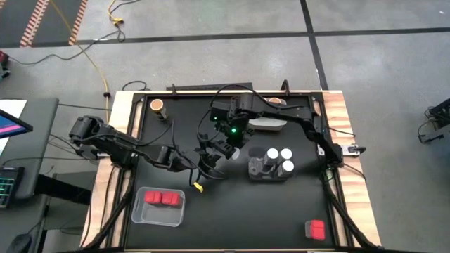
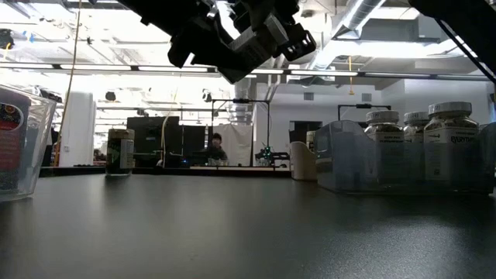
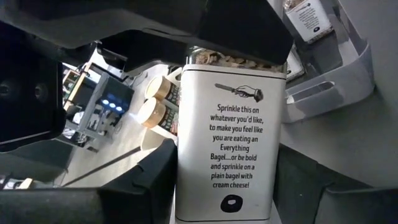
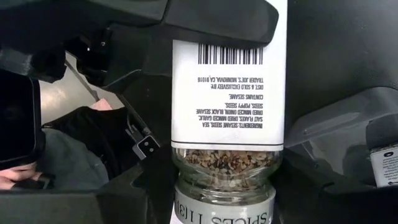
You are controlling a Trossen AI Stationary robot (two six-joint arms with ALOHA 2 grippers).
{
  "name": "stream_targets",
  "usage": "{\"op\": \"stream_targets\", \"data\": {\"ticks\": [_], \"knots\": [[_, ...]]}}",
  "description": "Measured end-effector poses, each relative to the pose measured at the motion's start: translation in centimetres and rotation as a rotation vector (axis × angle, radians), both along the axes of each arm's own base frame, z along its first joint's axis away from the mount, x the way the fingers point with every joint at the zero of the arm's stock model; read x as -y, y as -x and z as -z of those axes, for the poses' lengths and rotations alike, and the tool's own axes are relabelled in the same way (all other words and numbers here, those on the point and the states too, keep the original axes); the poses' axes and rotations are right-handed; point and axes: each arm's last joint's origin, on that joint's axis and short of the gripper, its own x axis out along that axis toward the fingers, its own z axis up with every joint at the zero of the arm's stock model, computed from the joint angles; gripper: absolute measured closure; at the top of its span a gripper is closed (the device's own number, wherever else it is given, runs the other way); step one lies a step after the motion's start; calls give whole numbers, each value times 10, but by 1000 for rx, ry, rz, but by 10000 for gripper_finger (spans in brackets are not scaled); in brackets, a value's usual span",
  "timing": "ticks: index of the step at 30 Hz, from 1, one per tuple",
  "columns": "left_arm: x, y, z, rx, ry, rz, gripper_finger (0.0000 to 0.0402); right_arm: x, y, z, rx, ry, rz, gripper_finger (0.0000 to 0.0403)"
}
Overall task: Sort spices by type
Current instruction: Put the white spice bottle in the black bin
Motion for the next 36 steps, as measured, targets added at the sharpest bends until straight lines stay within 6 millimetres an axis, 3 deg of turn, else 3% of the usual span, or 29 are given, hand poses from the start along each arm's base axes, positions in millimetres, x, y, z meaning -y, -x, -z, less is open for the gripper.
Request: {"op": "stream_targets", "data": {"ticks": [24, 36], "knots": [[0, 0, 0, 0, -2, 1, 191, 0, -1, 0, 23, 16, -21, 155], [0, 0, 0, 2, 3, 5, 191, 1, -2, 0, 32, 17, -19, 98]]}}
